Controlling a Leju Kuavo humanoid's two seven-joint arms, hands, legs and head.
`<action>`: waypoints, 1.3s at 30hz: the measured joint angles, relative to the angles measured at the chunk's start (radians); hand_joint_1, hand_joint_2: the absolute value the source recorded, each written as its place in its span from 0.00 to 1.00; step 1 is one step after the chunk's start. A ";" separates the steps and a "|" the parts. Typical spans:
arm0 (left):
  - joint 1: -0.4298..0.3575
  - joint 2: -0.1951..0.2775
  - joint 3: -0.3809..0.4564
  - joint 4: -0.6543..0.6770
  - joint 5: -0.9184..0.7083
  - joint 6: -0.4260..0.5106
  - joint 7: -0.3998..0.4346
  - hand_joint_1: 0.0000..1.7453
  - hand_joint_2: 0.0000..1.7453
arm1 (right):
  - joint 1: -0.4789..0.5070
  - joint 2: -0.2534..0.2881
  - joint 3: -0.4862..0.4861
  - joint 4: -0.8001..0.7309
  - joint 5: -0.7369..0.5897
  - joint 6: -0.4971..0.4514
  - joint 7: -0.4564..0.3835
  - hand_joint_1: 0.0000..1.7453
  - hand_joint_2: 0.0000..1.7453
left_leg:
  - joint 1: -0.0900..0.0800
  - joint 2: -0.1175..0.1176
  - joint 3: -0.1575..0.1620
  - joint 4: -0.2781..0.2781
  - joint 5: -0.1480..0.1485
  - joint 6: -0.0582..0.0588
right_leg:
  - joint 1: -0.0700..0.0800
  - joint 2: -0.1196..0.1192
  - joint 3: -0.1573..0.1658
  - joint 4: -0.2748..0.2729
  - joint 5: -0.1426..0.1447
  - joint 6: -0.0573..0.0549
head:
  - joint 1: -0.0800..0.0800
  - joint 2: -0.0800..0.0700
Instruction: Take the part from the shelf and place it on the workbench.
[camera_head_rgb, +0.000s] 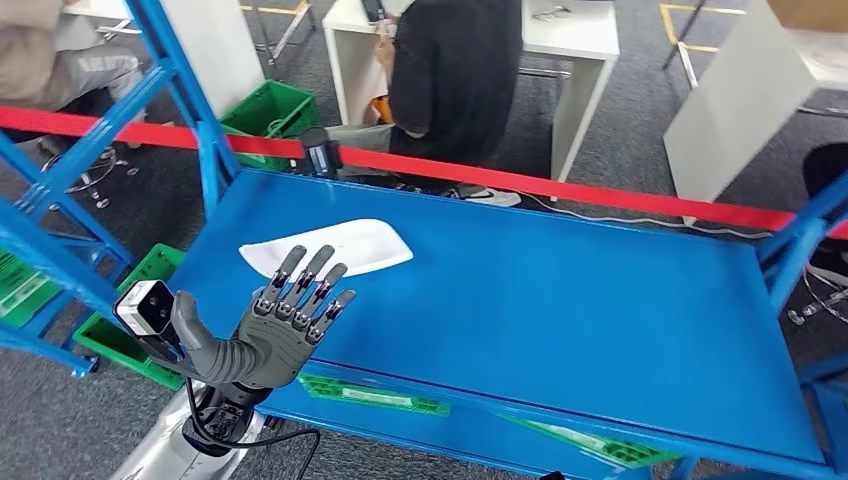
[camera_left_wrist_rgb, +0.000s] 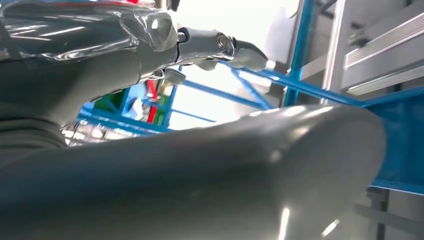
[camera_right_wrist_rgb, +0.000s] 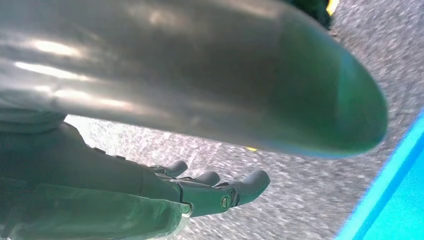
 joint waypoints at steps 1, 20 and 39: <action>-0.003 -0.002 0.000 -0.002 -0.001 0.001 -0.001 0.00 0.00 | -0.002 0.000 0.000 0.000 0.000 0.000 0.000 0.00 0.00 | 0.003 -0.010 0.006 -0.006 0.004 0.005 | -0.001 0.022 -0.022 0.047 -0.022 -0.003 | 0.002 0.000; -0.026 -0.017 -0.017 0.014 -0.052 0.011 0.002 0.00 0.00 | 0.021 -0.002 -0.032 0.006 -0.056 -0.004 -0.020 0.00 0.00 | 0.011 -0.033 -0.138 0.311 -0.151 -0.048 | -0.003 0.066 -0.027 -0.022 0.054 -0.032 | -0.001 0.000; 0.015 -0.005 0.009 0.016 -0.255 0.039 -0.066 0.00 1.00 | 0.021 -0.005 -0.035 0.007 -0.033 -0.011 0.005 0.00 0.00 | 0.002 -0.042 0.020 -0.004 -0.007 0.000 | -0.008 0.066 -0.085 0.081 0.023 0.024 | 0.004 0.000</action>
